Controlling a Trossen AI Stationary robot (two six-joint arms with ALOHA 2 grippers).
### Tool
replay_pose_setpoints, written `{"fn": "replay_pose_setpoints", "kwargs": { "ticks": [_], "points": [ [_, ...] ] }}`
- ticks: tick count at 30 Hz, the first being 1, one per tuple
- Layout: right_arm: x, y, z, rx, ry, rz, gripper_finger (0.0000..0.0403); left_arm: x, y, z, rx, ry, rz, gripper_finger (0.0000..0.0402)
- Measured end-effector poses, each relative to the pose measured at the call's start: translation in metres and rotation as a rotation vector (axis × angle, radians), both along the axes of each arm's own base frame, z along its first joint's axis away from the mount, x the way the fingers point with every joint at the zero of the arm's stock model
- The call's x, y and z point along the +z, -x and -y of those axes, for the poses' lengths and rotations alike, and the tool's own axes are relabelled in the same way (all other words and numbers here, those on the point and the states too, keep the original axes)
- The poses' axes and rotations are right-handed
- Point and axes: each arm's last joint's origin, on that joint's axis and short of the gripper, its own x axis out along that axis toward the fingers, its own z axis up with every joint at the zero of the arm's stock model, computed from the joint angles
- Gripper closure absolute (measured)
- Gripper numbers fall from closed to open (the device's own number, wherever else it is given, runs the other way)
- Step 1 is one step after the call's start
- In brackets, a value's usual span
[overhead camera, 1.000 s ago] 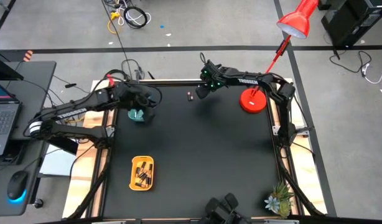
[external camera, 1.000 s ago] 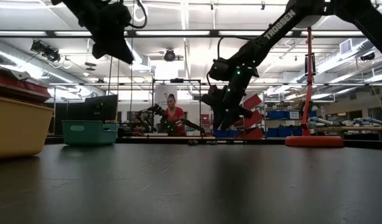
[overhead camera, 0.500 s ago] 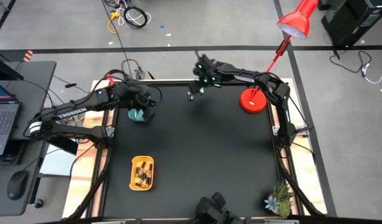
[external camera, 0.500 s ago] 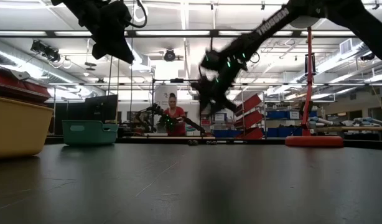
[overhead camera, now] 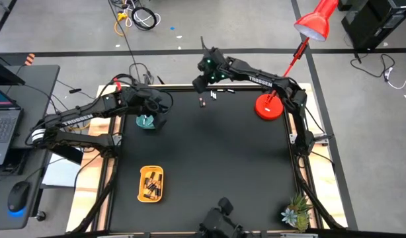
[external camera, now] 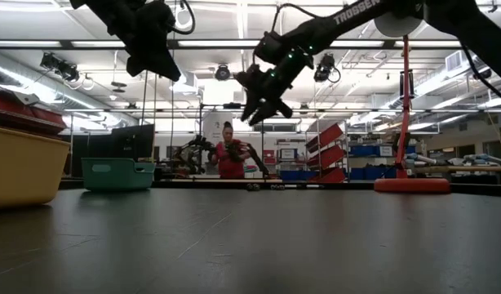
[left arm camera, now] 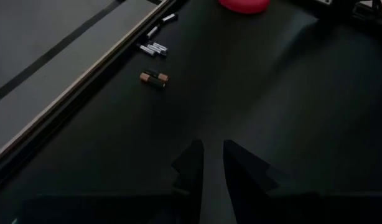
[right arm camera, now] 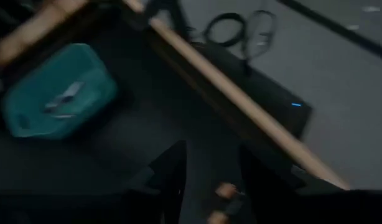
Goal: Sort batteries
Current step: Put the white battery into the blue bin
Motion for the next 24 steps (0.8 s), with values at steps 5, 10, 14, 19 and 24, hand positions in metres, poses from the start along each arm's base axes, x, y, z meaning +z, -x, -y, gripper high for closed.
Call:
{"fn": "replay_pose_setpoints", "kwargs": {
  "ticks": [5,10,14,19,24],
  "points": [
    [-0.017,0.022,0.017,-0.057,-0.046,-0.11,0.0247,-0.002,0.001,0.001,-0.004,0.016,-0.017,0.0332],
    [-0.049,0.048,0.024,-0.104,-0.148,-0.262,0.0248,-0.003,0.002,0.001,-0.007,0.027,-0.026,0.0332],
    [-0.065,0.063,0.028,-0.097,-0.162,-0.347,0.0254,-0.003,0.002,0.001,-0.004,0.033,-0.026,0.0332],
    [-0.077,0.08,0.037,-0.105,-0.182,-0.395,0.0263,-0.003,0.002,0.002,0.007,0.052,-0.025,0.0332],
    [-0.094,0.1,0.045,-0.144,-0.222,-0.447,0.0263,-0.003,0.003,0.002,0.008,0.055,-0.027,0.0332]
  ]
}}
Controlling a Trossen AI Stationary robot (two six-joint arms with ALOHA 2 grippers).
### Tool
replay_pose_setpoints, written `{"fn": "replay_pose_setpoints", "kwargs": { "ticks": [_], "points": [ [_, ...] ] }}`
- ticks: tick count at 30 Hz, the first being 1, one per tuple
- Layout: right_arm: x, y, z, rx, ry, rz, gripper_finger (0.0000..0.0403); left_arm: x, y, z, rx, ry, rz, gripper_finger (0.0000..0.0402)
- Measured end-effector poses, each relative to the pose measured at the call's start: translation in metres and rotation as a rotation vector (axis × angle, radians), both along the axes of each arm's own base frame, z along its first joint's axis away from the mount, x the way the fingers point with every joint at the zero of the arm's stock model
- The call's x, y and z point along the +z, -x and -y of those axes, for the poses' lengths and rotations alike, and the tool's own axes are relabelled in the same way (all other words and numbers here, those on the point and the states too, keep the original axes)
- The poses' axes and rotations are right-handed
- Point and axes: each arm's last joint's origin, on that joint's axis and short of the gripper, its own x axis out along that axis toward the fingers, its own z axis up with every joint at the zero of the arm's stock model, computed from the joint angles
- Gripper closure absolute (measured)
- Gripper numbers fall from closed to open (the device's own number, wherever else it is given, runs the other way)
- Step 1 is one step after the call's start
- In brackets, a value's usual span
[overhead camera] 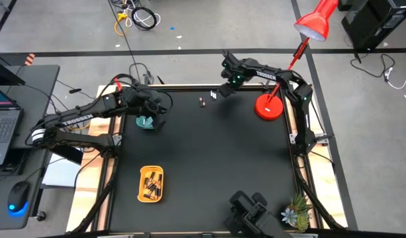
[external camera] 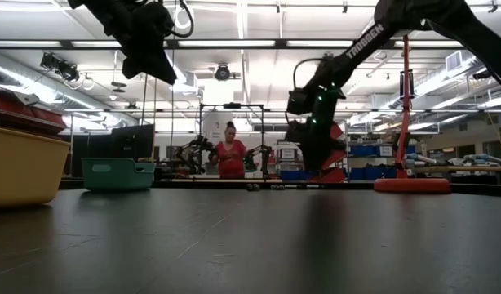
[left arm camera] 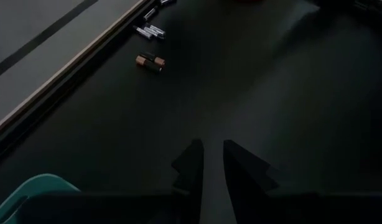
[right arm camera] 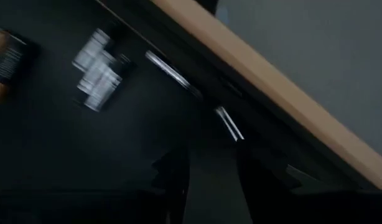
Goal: Sort batteries
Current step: Put the white battery into the blue bin
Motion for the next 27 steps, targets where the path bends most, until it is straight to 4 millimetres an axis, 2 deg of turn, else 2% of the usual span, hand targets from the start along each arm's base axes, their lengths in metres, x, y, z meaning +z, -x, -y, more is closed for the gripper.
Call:
{"fn": "replay_pose_setpoints", "kwargs": {
  "ticks": [5,17,22,27],
  "points": [
    [-0.012,0.01,-0.001,0.072,0.008,-0.084,0.0259,0.0,0.0,0.0,0.013,0.013,0.006,0.0332],
    [-0.014,0.013,0.006,0.205,0.077,-0.091,0.0261,0.0,0.0,0.0,0.052,0.043,0.023,0.0332],
    [-0.029,0.014,0.006,0.24,0.016,-0.112,0.0263,0.002,-0.001,-0.001,0.059,0.029,0.044,0.0332],
    [-0.038,0.007,0.0,0.276,-0.011,-0.125,0.0263,0.003,-0.002,-0.001,0.062,0.029,0.051,0.0332]
  ]
}}
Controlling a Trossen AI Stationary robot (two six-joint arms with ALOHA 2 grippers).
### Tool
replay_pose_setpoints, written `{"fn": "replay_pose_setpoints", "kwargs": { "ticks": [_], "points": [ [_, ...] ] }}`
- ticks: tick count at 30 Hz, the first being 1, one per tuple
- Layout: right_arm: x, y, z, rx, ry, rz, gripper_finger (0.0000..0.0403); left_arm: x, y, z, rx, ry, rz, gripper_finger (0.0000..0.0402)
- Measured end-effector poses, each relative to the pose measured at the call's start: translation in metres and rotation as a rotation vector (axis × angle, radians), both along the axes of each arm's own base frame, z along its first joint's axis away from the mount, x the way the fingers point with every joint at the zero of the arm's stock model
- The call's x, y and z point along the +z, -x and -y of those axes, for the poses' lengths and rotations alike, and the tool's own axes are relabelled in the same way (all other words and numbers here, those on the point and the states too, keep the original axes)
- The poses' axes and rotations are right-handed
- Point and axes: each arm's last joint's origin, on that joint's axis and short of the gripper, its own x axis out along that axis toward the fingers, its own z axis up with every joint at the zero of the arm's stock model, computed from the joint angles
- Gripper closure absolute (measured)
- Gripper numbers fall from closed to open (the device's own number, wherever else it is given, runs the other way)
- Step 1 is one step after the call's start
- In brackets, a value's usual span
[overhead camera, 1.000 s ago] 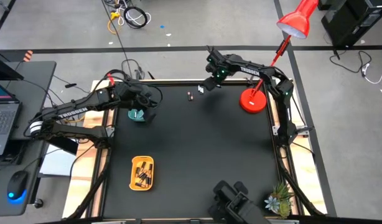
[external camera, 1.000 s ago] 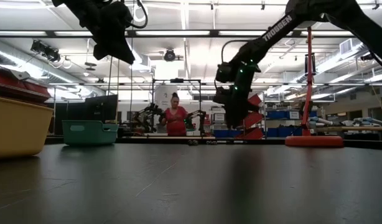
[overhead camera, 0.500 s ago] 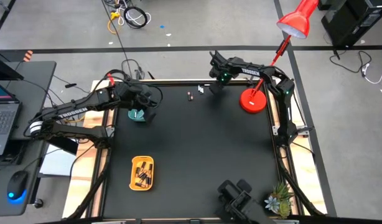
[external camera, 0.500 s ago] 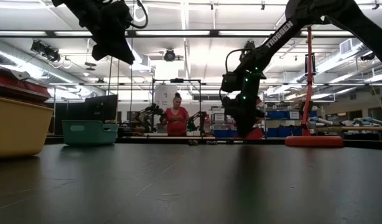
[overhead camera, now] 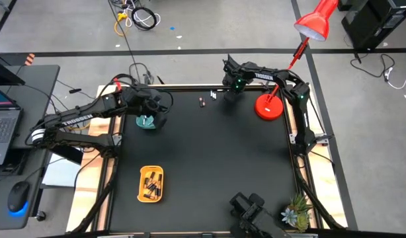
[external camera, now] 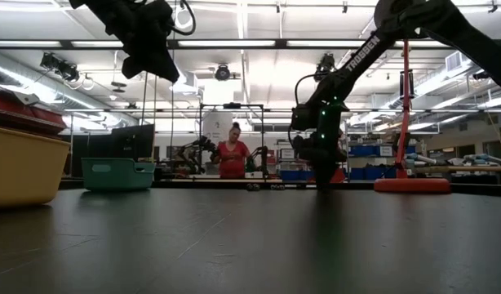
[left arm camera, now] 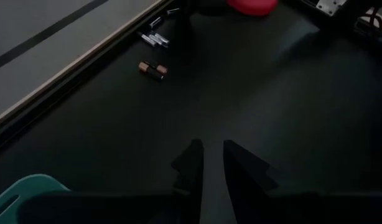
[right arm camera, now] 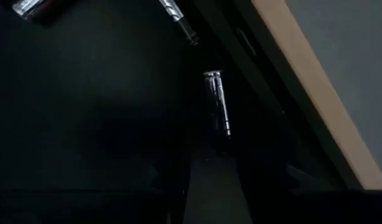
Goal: Sort batteries
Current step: Put the white battery into the blue bin
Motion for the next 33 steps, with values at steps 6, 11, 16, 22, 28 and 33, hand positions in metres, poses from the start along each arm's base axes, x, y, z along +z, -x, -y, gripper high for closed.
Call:
{"fn": "replay_pose_setpoints", "kwargs": {
  "ticks": [6,11,16,22,28,33],
  "points": [
    [-0.003,-0.007,-0.007,0.074,0.01,-0.021,0.0299,0.0,0.0,0.0,0.027,0.026,0.018,0.0332],
    [-0.003,-0.01,-0.011,0.144,0.007,-0.038,0.0382,0.001,-0.001,0.0,0.035,0.029,0.027,0.0332],
    [-0.003,-0.013,-0.016,0.17,-0.012,-0.031,0.0383,0.001,-0.001,0.0,0.035,0.03,0.027,0.0332],
    [0.004,-0.024,-0.03,0.224,-0.123,0.002,0.0383,0.001,-0.001,0.0,0.037,0.032,0.028,0.0332],
    [0.011,-0.043,-0.046,0.298,-0.166,0.052,0.0383,-0.004,-0.006,-0.003,0.033,0.034,0.008,0.0332],
    [0.012,-0.052,-0.058,0.334,-0.175,0.062,0.0383,-0.008,-0.015,-0.006,0.024,0.044,0.011,0.0332]
  ]
}}
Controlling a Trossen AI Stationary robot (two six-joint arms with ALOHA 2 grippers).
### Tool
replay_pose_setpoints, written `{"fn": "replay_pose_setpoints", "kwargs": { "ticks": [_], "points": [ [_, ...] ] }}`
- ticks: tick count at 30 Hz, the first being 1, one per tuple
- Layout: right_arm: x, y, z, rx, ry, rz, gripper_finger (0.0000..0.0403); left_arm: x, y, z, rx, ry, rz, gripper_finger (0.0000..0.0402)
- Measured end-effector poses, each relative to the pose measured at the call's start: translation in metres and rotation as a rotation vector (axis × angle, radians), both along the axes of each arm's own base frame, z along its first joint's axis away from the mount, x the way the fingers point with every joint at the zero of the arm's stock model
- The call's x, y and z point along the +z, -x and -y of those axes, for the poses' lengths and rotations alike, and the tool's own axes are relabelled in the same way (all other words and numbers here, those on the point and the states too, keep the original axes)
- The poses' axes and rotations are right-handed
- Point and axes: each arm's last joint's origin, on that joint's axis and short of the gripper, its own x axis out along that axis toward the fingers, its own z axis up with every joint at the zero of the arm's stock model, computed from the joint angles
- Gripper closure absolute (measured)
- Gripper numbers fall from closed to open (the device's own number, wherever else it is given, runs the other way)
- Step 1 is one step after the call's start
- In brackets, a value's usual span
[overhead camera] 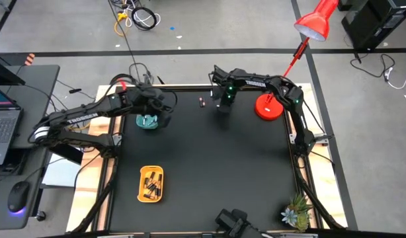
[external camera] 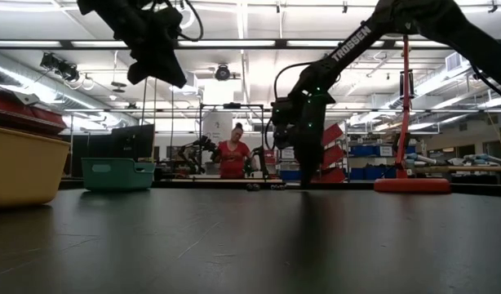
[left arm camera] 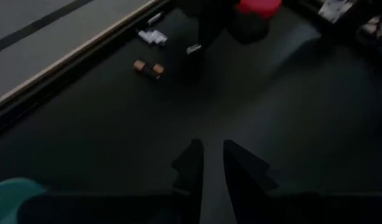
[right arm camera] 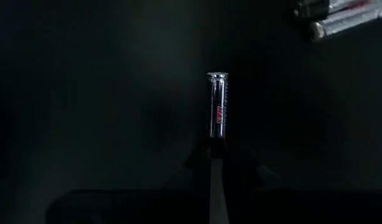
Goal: Sort batteries
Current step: Put the white battery into the blue bin
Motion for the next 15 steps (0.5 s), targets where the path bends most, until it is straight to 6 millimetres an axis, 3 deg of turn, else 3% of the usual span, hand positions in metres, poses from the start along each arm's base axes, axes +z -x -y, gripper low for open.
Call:
{"fn": "replay_pose_setpoints", "kwargs": {
  "ticks": [6,11,15],
  "points": [
    [0.013,-0.008,-0.017,0.023,-0.035,0.04,0.0383,-0.002,-0.004,0.0,-0.028,0.051,0.017,0.0332],
    [0.056,-0.014,-0.038,0.051,0.007,0.167,0.0383,0.001,-0.006,-0.001,-0.02,0.027,0.053,0.0327],
    [0.092,-0.021,-0.058,0.076,0.061,0.3,0.0383,0.009,-0.013,-0.005,-0.002,-0.04,0.147,0.03]
  ]
}}
